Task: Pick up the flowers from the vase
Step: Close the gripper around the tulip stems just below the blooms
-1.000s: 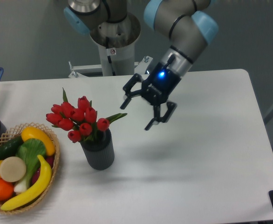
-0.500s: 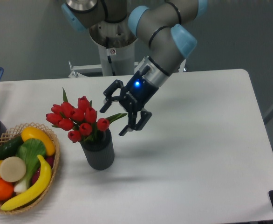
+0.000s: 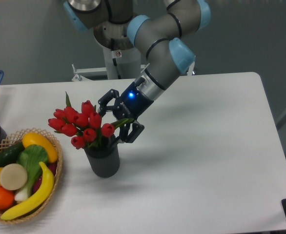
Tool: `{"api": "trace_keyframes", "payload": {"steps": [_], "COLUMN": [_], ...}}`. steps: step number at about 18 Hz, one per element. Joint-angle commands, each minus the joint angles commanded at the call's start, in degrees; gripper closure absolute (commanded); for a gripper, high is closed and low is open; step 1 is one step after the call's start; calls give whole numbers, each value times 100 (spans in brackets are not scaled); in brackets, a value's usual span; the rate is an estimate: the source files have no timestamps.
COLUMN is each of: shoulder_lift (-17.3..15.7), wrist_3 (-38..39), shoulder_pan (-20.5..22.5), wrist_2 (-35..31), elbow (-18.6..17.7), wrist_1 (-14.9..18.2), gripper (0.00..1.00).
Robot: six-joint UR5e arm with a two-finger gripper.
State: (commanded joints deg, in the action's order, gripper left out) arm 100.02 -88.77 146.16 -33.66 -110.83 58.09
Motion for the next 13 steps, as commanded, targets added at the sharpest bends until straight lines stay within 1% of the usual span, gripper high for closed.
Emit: {"api": "trace_keyframes", "payload": {"steps": [2,3,5,6,8,11,13], "shoulder_lift": [9,18,88,97,106,106,106], "wrist_3": [-8,-9,-9,-26,0,18,44], "shoulder_pan": [-53,-79,-88,-79,-79,-70,-44], "wrist_2": [27,27,35,35,44,289,527], "elbow": [-9,0,0,9,9,26,35], "wrist_1": [0,-9,-9,-9,-26,-18,-17], "gripper": [0,2,21,23,41,58,64]}}
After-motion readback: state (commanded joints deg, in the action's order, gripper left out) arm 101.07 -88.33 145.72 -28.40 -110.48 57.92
